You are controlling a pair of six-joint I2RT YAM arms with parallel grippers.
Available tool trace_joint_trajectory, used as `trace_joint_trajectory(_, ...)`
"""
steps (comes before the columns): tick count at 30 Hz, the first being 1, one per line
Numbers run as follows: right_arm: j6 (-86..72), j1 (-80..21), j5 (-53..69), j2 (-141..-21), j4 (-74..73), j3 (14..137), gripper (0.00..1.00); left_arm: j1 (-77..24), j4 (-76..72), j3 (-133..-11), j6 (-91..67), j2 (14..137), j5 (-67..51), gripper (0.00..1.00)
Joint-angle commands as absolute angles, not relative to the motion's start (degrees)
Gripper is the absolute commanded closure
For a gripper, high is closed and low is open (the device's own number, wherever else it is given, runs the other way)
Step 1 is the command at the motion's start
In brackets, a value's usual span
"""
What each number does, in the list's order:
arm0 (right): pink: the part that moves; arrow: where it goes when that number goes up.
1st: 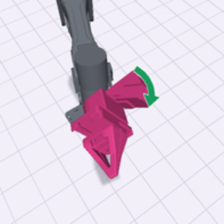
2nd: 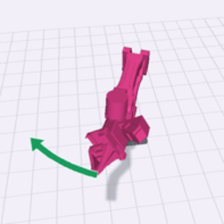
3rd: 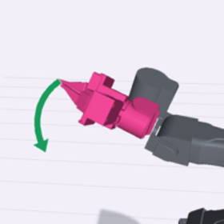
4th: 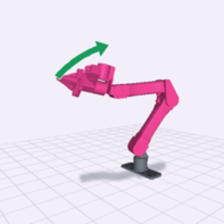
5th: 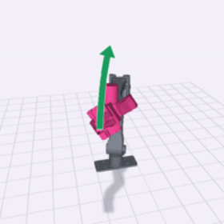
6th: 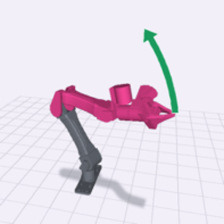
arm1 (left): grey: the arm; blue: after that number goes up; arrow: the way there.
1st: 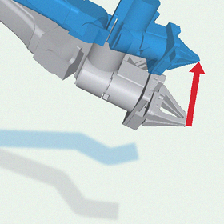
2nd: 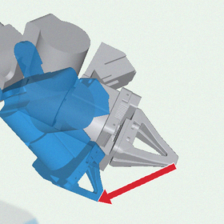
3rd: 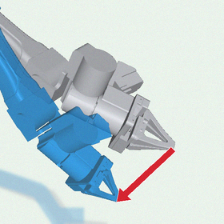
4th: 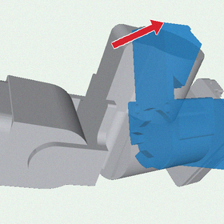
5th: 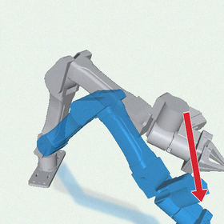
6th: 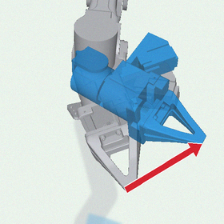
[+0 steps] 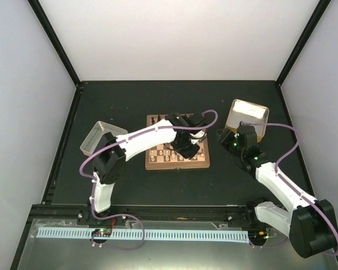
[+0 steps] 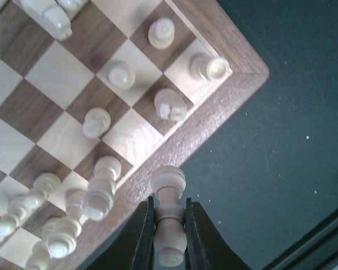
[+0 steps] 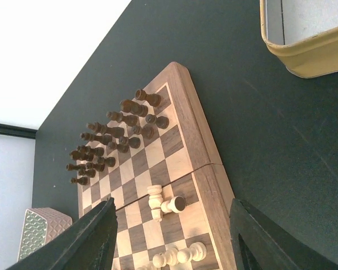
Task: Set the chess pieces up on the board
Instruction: Place the chess piece on the chessboard.
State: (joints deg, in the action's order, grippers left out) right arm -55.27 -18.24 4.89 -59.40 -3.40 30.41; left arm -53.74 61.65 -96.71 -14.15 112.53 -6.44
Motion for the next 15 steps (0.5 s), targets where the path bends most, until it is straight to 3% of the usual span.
trace_joint_trajectory(1,-54.63,-17.93,3.15,-58.82,-2.72,29.62,0.44,-54.7,66.51,-102.93,-12.45,116.21,-2.52,0.93)
trace_joint_trajectory(15,-55.29,-17.93,3.5,-58.58,-1.72,29.0,0.44,-55.28,66.83,-103.29,-11.06,121.73,2.26,0.91)
